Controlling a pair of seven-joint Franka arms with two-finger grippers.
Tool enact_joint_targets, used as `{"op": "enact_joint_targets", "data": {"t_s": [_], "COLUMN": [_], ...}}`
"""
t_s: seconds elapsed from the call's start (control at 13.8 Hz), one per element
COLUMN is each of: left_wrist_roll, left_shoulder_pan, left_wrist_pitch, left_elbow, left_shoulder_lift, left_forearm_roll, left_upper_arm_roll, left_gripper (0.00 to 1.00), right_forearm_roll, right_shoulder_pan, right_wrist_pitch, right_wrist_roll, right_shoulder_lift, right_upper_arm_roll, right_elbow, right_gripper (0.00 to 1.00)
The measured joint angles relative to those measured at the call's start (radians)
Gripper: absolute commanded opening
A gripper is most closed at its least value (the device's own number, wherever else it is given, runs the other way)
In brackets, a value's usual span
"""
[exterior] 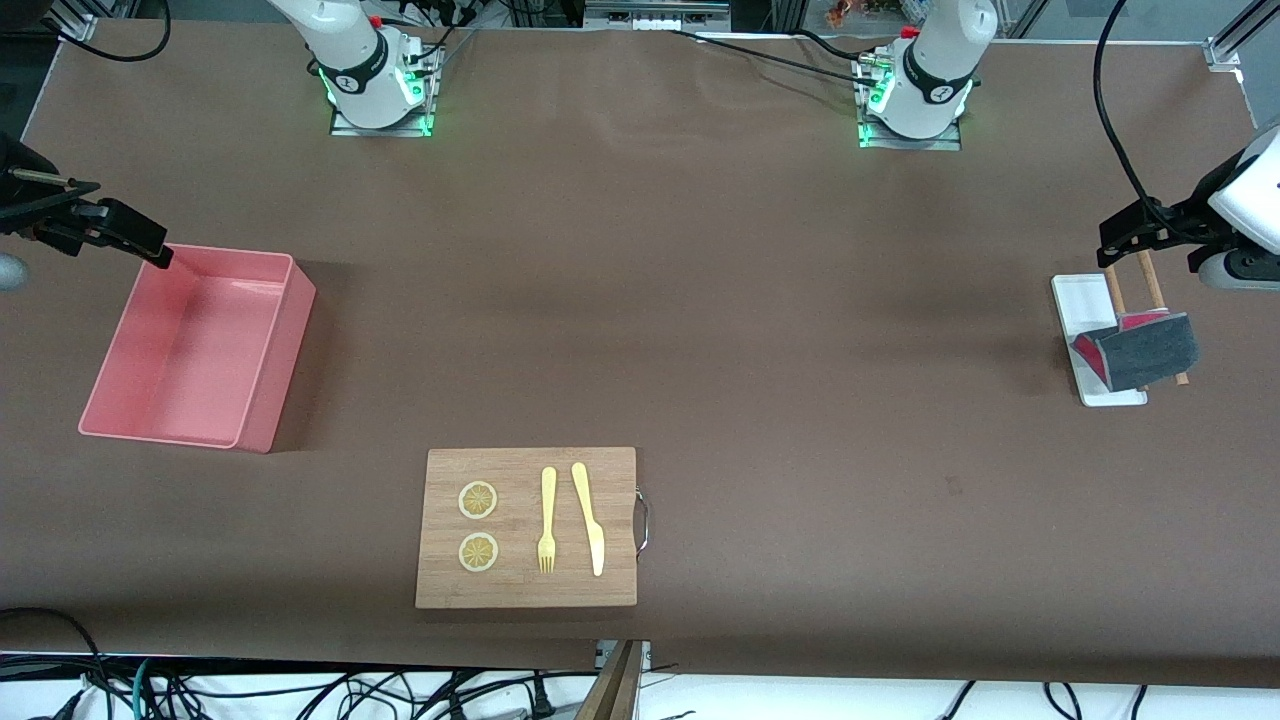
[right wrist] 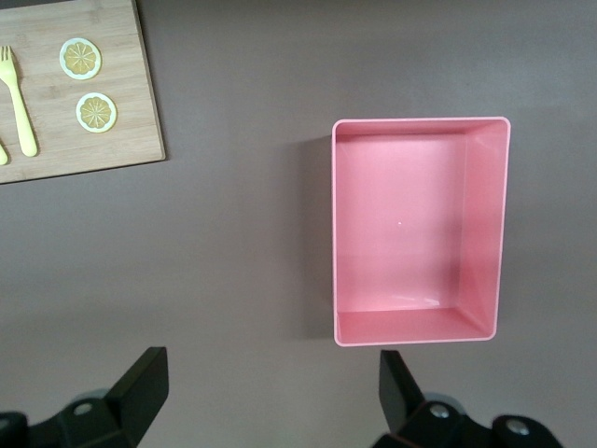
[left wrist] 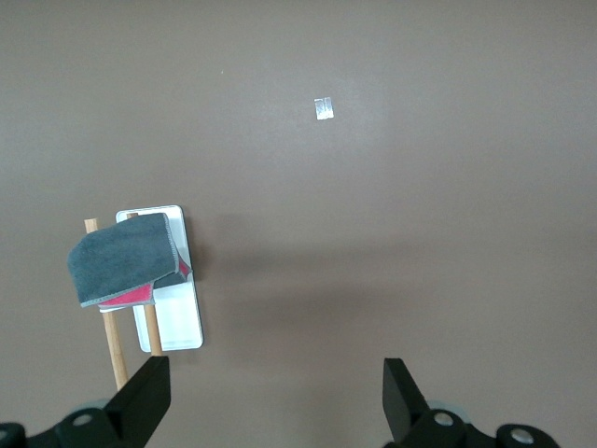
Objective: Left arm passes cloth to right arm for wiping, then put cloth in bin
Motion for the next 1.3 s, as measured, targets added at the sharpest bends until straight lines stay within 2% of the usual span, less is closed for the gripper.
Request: {"op": "enact_joint_targets", "data": {"t_s": [1.3], "left_wrist_roll": [0.0], "left_shoulder_pan": [0.005], "left_wrist_pitch": [-0.002], "left_elbow": [0.002], "left_shoulder_lift": [0.025], "left_forearm_roll": [0.0], "left_upper_arm_roll": [0.0], "left_gripper": [1.0], "right_forearm_roll": [0.0], "right_shoulder_pan": [0.0], "right_wrist_pitch": [0.0], "right_wrist_roll": [0.0], "right_shoulder_lift": [0.0], "right_upper_arm_roll": [0.0], "right_elbow": [0.0], "right_gripper": [1.0]}}
